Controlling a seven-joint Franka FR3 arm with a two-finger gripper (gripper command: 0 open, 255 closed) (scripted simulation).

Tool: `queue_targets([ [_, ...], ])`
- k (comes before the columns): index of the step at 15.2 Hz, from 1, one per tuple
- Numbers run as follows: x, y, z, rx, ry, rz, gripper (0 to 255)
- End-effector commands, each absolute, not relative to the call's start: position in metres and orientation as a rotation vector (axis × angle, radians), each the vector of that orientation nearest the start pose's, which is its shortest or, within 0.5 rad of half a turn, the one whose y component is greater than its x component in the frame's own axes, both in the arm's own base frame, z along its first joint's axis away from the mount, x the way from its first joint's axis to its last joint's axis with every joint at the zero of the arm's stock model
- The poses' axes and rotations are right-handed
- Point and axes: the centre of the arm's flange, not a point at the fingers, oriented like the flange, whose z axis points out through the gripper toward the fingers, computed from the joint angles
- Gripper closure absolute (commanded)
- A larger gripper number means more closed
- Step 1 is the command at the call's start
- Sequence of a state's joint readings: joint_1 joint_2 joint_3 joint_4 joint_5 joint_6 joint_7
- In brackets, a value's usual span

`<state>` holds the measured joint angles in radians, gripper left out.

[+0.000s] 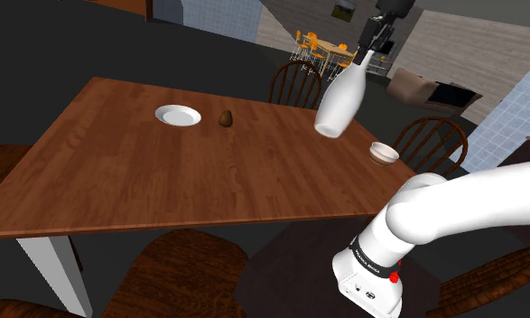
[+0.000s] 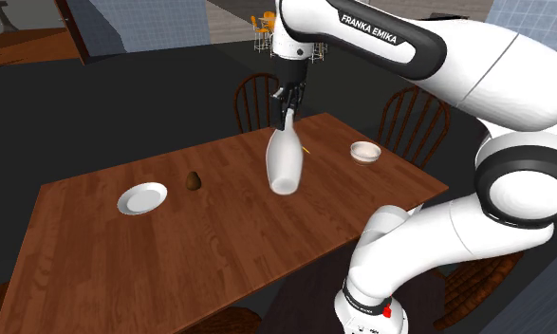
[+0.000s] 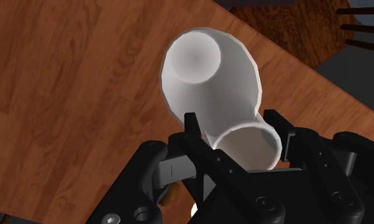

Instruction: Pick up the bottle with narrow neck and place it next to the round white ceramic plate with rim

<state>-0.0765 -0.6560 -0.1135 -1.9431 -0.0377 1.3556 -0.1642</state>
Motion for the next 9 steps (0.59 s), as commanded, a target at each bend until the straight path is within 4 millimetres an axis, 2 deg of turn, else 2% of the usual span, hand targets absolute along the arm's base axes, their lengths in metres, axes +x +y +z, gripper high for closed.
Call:
queue_targets([
  [1,0.306,-0.083,0.729,-3.118,0.021,-0.109,255],
  [6,0.306,-0.083,0.752,-3.118,0.021,-0.109,255],
  [9,0.34,-0.074,0.734,-3.118,0.021,-0.109,255],
])
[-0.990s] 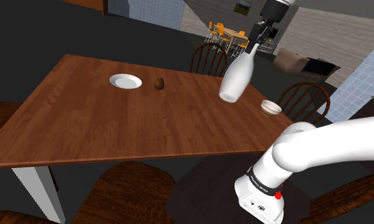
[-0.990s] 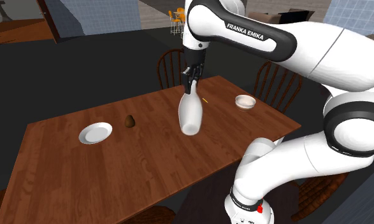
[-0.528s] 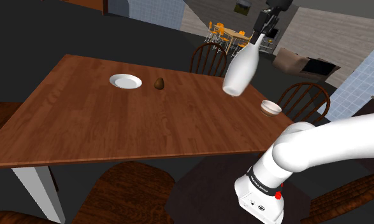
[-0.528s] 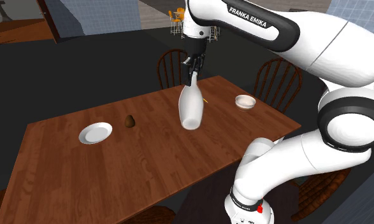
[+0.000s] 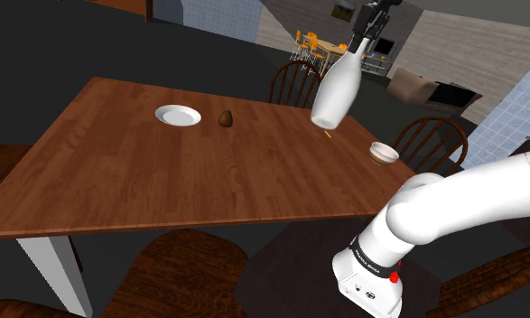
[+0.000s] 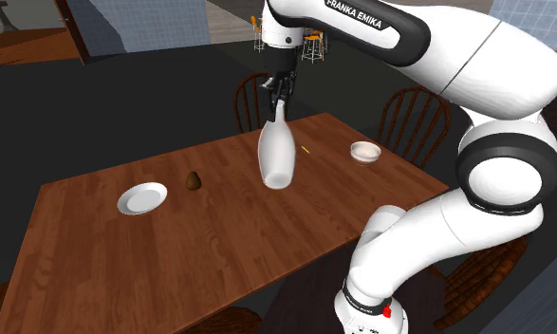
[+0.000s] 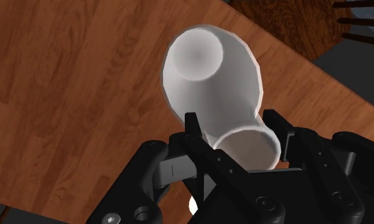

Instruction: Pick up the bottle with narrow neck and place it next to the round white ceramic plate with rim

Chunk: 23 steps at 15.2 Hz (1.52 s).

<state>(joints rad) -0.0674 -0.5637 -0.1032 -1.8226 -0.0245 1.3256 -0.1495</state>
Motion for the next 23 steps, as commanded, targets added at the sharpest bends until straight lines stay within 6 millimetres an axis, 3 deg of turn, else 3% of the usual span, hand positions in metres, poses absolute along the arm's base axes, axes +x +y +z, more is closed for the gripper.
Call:
queue_targets([
  [1,0.352,-0.07,0.727,-3.118,0.021,-0.109,255],
  [23,0.6,-0.001,0.594,-3.118,0.021,-0.109,255],
])
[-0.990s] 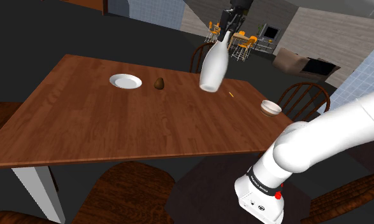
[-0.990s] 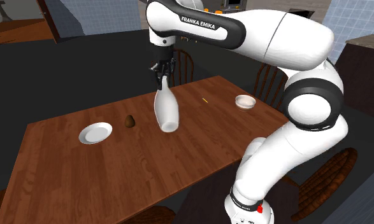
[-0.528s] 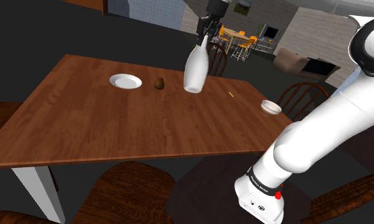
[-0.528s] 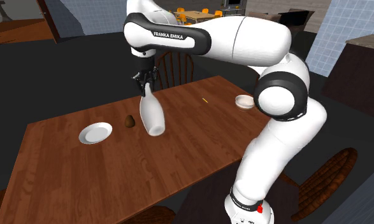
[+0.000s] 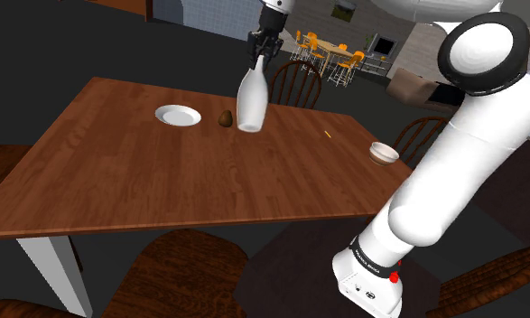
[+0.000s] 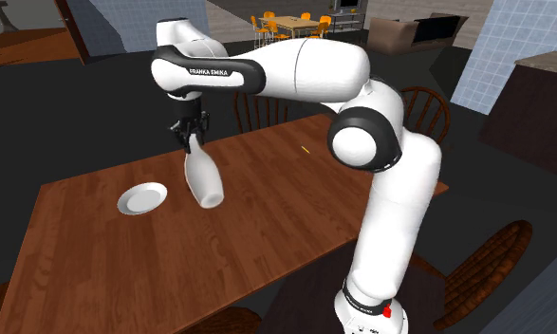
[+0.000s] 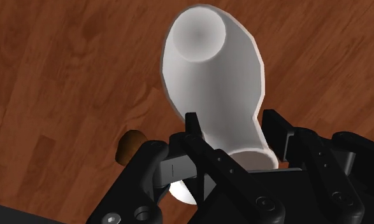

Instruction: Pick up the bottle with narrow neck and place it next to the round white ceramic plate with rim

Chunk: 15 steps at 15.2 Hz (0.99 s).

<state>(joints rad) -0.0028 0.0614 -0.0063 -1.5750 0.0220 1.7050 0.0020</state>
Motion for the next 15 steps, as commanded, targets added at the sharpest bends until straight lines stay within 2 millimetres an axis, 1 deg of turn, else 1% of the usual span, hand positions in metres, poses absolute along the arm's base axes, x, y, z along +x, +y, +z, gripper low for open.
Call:
queue_targets([
  [1,0.611,0.002,0.588,-3.118,0.021,-0.109,255],
  [12,0.735,0.037,0.521,-3.118,0.021,-0.109,255],
  [15,0.735,0.037,0.505,-3.118,0.021,-0.109,255],
])
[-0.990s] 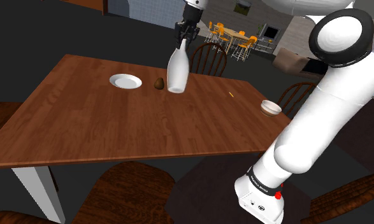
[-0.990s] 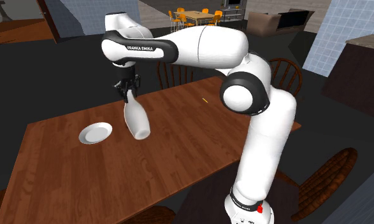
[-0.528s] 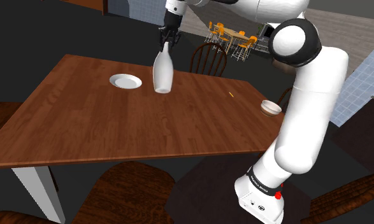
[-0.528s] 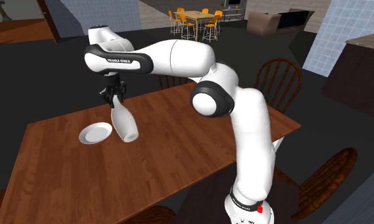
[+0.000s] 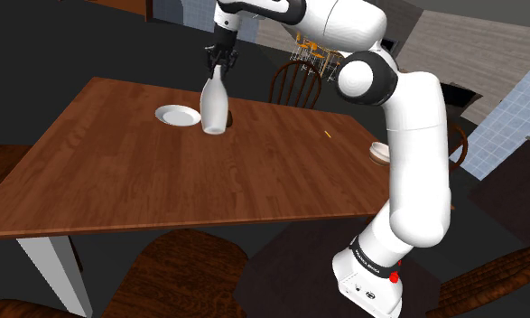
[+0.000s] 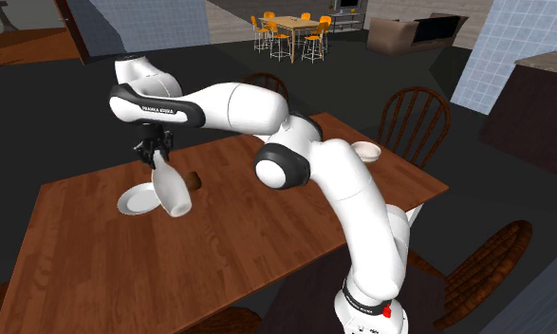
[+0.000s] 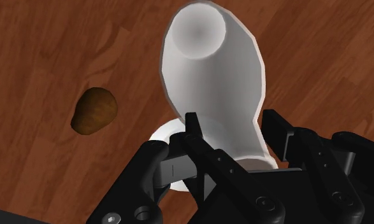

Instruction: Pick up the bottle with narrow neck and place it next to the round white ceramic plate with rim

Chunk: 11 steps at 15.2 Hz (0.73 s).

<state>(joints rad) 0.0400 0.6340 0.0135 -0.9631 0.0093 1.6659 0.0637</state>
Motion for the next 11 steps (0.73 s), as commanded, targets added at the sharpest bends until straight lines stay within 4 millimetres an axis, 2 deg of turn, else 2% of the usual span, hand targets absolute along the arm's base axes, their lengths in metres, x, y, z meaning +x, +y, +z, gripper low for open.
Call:
queue_targets([
  [1,0.735,0.037,0.5,-3.118,0.021,-0.109,255],
  [11,0.735,0.037,0.447,-3.118,0.021,-0.109,255],
])
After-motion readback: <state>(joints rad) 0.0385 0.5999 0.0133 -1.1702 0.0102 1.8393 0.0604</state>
